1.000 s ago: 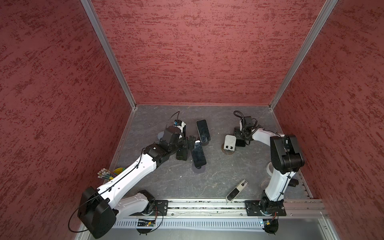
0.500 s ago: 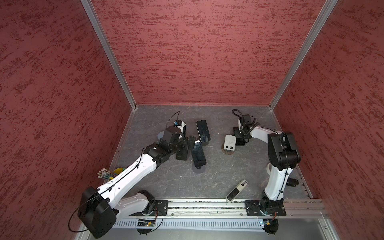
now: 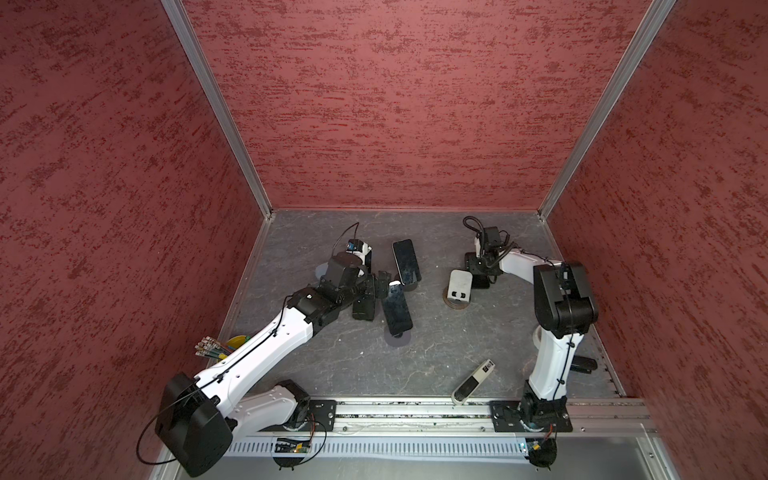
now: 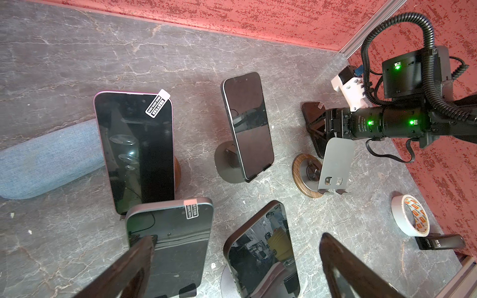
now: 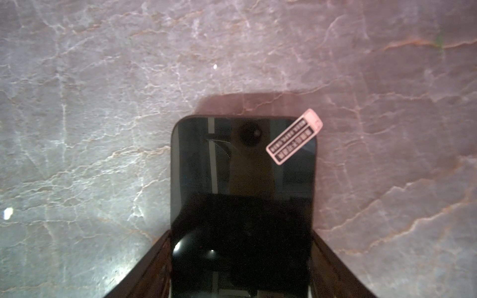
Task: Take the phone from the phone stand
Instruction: 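Lift the black phone off the stand and lay it flat beside it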
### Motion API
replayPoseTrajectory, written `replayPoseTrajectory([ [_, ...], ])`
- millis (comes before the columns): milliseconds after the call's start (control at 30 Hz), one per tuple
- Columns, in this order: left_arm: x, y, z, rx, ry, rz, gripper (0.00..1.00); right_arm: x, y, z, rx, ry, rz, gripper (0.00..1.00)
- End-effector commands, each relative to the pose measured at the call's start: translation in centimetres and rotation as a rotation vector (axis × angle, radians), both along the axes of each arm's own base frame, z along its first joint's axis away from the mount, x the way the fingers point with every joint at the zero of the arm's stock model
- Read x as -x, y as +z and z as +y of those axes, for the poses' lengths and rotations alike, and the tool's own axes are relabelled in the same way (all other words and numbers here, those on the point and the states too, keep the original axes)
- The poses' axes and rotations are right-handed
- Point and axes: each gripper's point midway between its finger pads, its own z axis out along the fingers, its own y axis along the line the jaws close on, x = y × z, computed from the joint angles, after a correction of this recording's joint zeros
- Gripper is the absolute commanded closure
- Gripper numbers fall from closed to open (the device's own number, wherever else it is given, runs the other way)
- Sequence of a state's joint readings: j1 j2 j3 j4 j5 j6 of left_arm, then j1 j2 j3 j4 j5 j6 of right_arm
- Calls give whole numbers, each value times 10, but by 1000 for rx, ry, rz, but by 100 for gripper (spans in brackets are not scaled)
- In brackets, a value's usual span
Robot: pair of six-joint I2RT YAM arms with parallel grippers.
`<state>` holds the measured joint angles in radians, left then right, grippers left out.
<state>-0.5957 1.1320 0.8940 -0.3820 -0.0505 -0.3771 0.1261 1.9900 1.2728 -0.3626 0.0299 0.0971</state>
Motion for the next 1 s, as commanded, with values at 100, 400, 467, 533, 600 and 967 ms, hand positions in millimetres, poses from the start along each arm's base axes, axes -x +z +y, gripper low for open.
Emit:
replayPoseTrajectory([
  [100,-1,12,2,5,7,-33,0,10,-16,0,-22,-14,69,27],
  [400,0,12,4,5,9,-35,1,10,-20,-1,-18,-19,85,21],
  [467,1,12,5,6,11,-34,0,10,-19,0,-17,-17,84,20],
  [533,2,13,6,6,14,-37,0,10,-20,0,-19,-18,85,19],
  [600,2,13,6,5,14,-38,0,10,-19,0,-21,-19,84,19],
  [967,6,21,12,3,26,-55,1,4,28,-14,-9,-124,-16,16],
])
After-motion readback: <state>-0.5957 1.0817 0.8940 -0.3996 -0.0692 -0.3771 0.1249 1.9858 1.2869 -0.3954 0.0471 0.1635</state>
